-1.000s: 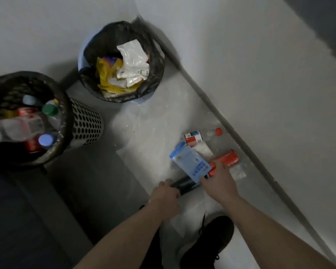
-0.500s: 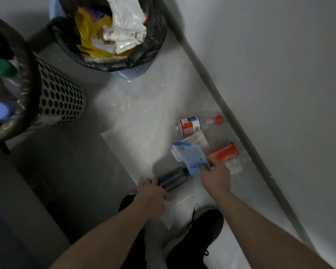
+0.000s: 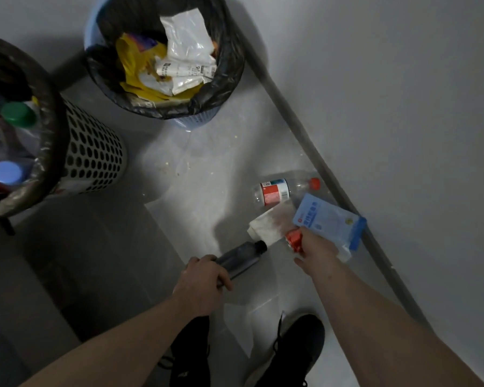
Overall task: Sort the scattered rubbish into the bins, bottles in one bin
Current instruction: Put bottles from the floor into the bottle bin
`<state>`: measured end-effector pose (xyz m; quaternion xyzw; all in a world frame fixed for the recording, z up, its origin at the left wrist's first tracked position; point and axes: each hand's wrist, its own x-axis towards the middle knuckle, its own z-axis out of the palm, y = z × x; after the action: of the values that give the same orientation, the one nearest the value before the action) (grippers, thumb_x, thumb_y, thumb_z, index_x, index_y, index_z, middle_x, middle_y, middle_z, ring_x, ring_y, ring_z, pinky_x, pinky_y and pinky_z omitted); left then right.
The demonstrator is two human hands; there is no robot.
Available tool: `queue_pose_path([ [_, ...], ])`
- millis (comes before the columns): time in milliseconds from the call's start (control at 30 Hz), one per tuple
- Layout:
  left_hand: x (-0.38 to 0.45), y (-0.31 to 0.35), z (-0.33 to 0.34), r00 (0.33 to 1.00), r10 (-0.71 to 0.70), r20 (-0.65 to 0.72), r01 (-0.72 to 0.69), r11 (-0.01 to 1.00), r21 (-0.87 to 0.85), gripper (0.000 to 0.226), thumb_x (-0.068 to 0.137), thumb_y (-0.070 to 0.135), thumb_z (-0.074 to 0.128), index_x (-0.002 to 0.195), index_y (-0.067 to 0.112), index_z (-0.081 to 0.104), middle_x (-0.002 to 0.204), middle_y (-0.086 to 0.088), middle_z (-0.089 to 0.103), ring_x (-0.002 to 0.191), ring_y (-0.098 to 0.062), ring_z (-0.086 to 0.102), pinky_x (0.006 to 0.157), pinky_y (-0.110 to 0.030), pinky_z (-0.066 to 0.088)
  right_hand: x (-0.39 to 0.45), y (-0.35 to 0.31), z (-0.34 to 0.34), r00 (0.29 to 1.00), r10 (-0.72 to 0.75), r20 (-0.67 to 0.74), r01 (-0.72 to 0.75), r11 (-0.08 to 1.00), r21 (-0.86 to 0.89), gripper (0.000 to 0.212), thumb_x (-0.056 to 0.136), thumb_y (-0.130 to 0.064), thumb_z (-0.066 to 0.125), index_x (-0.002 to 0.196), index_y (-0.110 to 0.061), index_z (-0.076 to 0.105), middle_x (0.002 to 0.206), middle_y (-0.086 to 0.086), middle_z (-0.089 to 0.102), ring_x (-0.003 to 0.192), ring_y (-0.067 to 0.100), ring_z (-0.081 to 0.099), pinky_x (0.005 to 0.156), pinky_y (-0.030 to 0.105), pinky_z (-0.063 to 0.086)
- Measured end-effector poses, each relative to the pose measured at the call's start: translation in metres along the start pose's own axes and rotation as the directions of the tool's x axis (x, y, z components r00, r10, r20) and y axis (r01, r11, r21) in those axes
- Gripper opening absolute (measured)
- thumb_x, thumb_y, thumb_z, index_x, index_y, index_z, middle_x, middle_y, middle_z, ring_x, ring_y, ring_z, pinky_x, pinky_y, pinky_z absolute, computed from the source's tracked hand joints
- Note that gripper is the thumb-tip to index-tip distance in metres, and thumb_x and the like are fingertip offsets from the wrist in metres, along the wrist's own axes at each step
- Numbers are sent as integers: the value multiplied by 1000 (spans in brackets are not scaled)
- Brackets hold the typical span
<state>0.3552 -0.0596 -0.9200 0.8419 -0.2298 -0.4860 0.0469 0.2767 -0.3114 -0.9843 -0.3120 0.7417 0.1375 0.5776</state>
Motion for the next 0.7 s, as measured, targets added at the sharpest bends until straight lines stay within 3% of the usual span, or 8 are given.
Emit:
queue_pose_path([
  [67,2,-5,6,1000,-10,15,10,999,-35,29,75,23,63,64,50,63,107,16,60,99,-18,59,87,-29,51,6,2,3,1000,0,12,0,1000,3,39,84,-29,73,117,-11,63,128,14,67,119,34,63,102,51,51],
  [133,-3,-6,6,1000,-27,16,29,994,-104,29,70,23,62,59,49,62,101,16,61,94,-17,62,83,-29,52,5,8,3,1000,2,-27,0,998,58,70,70,-24,83,132,-16,52,123,10,65,110,30,65,85,44,58],
  [200,-16,-3,-1,996,-76,39,82,981,-176,22,67,19,62,61,40,66,96,14,62,90,-14,63,75,-23,49,-11,14,-2,999,-20,-40,21,999,36,64,70,-23,83,128,-19,56,114,8,69,102,25,67,67,35,57],
  [300,-45,5,-17,978,-194,83,209,939,-272,11,64,18,62,70,28,60,83,12,62,77,-10,60,60,-19,38,-47,27,-23,999,-19,-29,19,1000,-20,49,74,-25,80,119,-17,64,109,9,72,100,23,69,63,31,55],
  [400,-80,13,-34,938,-289,194,343,858,-382,28,66,24,70,81,27,46,87,4,59,74,-11,53,57,-23,40,-103,32,-52,997,-78,-22,75,993,-94,33,80,-23,77,111,-16,67,105,8,72,94,22,68,68,35,57],
  [500,-122,28,-60,900,-330,283,433,744,-509,57,54,29,77,100,21,45,103,-4,61,90,-16,61,78,-34,56,-167,37,-84,991,-134,5,132,970,-204,31,81,-26,76,109,-15,72,97,6,75,90,24,71,85,47,60],
  [567,-155,43,-84,891,-323,318,451,698,-555,77,47,30,81,112,21,42,110,-4,61,97,-18,63,86,-38,58,-217,32,-104,982,-188,25,188,940,-286,36,77,-33,77,109,-17,73,97,2,75,90,22,71,89,48,60],
  [700,-232,84,-140,881,-317,352,472,645,-600,76,47,29,84,104,28,33,112,-7,59,95,-24,67,76,-41,60,-315,18,-145,963,-251,98,269,884,-382,38,71,-40,77,105,-24,72,100,-4,75,93,17,70,87,43,60],
])
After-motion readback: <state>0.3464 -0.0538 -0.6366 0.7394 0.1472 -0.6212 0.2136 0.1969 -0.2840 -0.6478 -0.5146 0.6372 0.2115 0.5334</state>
